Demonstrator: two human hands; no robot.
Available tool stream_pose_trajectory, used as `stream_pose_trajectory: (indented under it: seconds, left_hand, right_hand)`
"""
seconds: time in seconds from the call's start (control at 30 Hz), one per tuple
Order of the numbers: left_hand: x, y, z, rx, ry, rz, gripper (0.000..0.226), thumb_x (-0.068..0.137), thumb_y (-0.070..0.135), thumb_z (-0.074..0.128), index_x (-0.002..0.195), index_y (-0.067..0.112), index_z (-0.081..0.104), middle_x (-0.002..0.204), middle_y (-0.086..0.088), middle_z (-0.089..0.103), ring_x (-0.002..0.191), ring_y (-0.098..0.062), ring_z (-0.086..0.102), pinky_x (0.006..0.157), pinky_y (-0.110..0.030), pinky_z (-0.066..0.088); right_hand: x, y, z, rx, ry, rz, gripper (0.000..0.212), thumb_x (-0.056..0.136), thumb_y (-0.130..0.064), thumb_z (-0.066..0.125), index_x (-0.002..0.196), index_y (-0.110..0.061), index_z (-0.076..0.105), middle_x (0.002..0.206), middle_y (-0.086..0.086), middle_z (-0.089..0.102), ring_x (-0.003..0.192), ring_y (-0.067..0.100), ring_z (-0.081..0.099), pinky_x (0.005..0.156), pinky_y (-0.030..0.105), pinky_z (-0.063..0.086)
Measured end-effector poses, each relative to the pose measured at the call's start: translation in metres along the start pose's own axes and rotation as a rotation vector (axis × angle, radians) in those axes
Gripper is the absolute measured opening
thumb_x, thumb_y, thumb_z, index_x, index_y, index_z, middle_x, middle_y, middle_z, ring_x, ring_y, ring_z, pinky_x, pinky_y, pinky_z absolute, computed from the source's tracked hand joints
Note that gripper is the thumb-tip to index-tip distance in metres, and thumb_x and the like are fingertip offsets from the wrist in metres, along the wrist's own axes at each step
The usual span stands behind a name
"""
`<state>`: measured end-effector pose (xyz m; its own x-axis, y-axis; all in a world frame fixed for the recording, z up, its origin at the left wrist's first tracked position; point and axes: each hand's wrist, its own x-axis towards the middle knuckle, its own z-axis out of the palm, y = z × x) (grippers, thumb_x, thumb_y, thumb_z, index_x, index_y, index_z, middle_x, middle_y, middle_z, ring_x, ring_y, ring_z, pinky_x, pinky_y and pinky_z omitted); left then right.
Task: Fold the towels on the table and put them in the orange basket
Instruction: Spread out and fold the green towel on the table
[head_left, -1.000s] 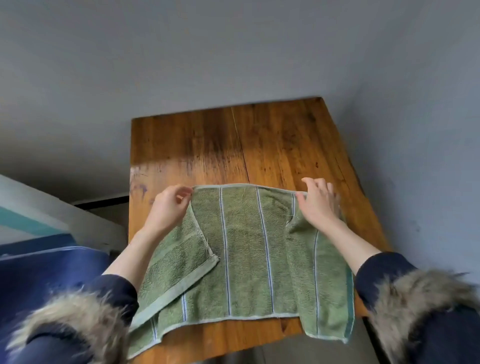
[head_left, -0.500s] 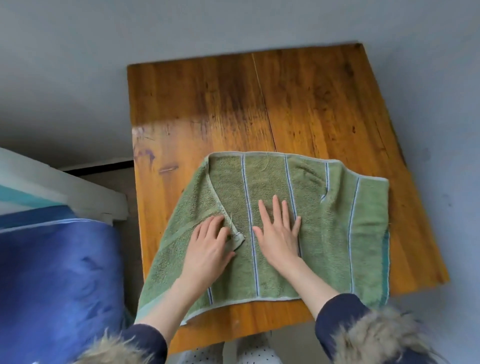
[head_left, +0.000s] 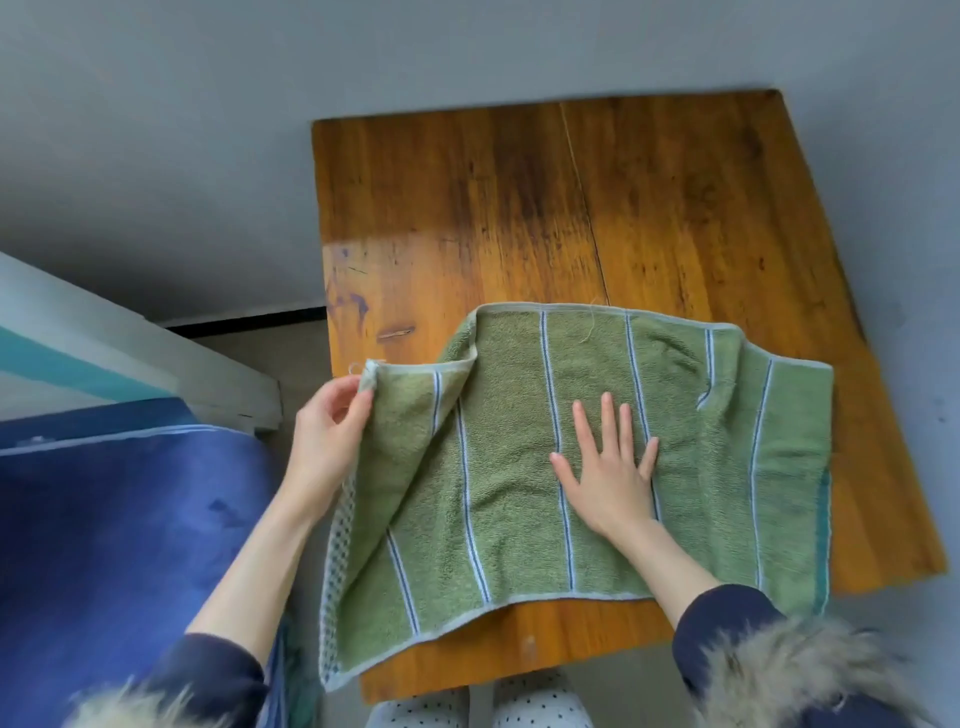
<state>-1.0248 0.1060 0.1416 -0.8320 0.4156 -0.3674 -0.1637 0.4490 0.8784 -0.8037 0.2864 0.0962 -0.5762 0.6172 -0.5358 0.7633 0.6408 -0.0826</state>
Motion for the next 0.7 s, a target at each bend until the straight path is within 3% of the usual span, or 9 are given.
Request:
stream_pose_trajectory:
  seconds: [0.07, 0.13, 0.27, 0.37, 0.43, 0.5, 0.6, 0.7]
  left_hand:
    - [0.021, 0.0, -0.019, 0.012, 0.024, 0.01, 0.018, 0.094, 0.018, 0.052, 0.108, 0.022, 0.062, 0.096, 0.016, 0.064, 0.08, 0.015, 0.059, 0.068, -0.002, 0.044]
    - [0.042, -0.002, -0.032, 0.053, 0.075, 0.02, 0.023, 0.095, 0.019, 0.049, 0.113, 0.022, 0.063, 0.099, 0.016, 0.064, 0.083, 0.014, 0.059, 0.069, -0.001, 0.043]
    - [0.072, -0.013, -0.043, 0.179, 0.249, -0.006, 0.032, 0.096, 0.016, 0.041, 0.121, 0.011, 0.059, 0.117, -0.004, 0.063, 0.106, -0.017, 0.058, 0.088, -0.024, 0.043]
    - [0.079, -0.02, -0.04, 0.3, 0.3, -0.027, 0.041, 0.098, 0.014, 0.034, 0.137, 0.007, 0.043, 0.138, -0.01, 0.049, 0.127, -0.023, 0.044, 0.103, -0.027, 0.03]
    - [0.076, -0.023, -0.034, 0.421, 0.291, 0.087, 0.045, 0.097, 0.009, 0.034, 0.142, 0.003, 0.031, 0.146, -0.014, 0.037, 0.136, -0.025, 0.032, 0.11, -0.027, 0.02]
    - [0.067, -0.024, -0.024, 0.597, 0.295, 0.286, 0.044, 0.093, 0.002, 0.039, 0.137, -0.001, 0.038, 0.141, -0.022, 0.039, 0.133, -0.034, 0.033, 0.111, -0.037, 0.023]
    - [0.057, -0.027, -0.006, 0.755, 0.137, 0.486, 0.039, 0.086, 0.0, 0.048, 0.125, -0.003, 0.051, 0.132, -0.029, 0.044, 0.125, -0.043, 0.039, 0.106, -0.048, 0.03]
    - [0.063, -0.035, 0.006, 0.863, -0.077, 0.504, 0.041, 0.093, 0.013, 0.048, 0.134, 0.005, 0.046, 0.146, -0.025, 0.029, 0.138, -0.041, 0.021, 0.111, -0.053, 0.021]
  right_hand:
    - [-0.001, -0.002, 0.001, 0.002, 0.02, 0.005, 0.068, 0.092, -0.06, 0.017, 0.136, -0.035, -0.028, 0.145, 0.001, -0.037, 0.134, 0.022, -0.034, 0.109, 0.058, -0.012]
    - [-0.001, -0.002, 0.002, 0.011, 0.043, 0.008, 0.068, 0.092, -0.06, 0.018, 0.137, -0.036, -0.026, 0.146, 0.0, -0.036, 0.134, 0.021, -0.034, 0.109, 0.057, -0.013]
    - [0.001, -0.003, 0.004, -0.007, 0.047, 0.011, 0.068, 0.09, -0.062, 0.017, 0.138, -0.037, -0.026, 0.144, -0.002, -0.039, 0.133, 0.02, -0.036, 0.109, 0.057, -0.012]
    - [0.001, -0.004, 0.004, 0.013, 0.062, 0.013, 0.069, 0.091, -0.061, 0.023, 0.143, -0.037, -0.016, 0.146, -0.002, -0.034, 0.135, 0.019, -0.032, 0.11, 0.057, -0.011]
    - [0.0, -0.008, 0.002, 0.045, 0.101, 0.035, 0.069, 0.091, -0.057, 0.032, 0.147, -0.035, -0.001, 0.151, -0.002, -0.024, 0.139, 0.018, -0.025, 0.11, 0.057, -0.01]
    - [0.0, -0.014, -0.001, 0.068, 0.164, 0.042, 0.066, 0.091, -0.054, 0.037, 0.148, -0.03, 0.012, 0.156, 0.001, -0.012, 0.142, 0.018, -0.017, 0.111, 0.057, -0.009]
    - [0.007, -0.025, -0.008, 0.034, 0.23, 0.003, 0.066, 0.091, -0.055, 0.033, 0.148, -0.028, 0.013, 0.157, 0.002, -0.007, 0.142, 0.017, -0.013, 0.112, 0.056, -0.009]
    - [0.023, -0.034, -0.013, -0.015, 0.223, -0.033, 0.068, 0.09, -0.057, 0.029, 0.148, -0.03, 0.007, 0.157, 0.001, -0.01, 0.143, 0.019, -0.013, 0.112, 0.056, -0.009]
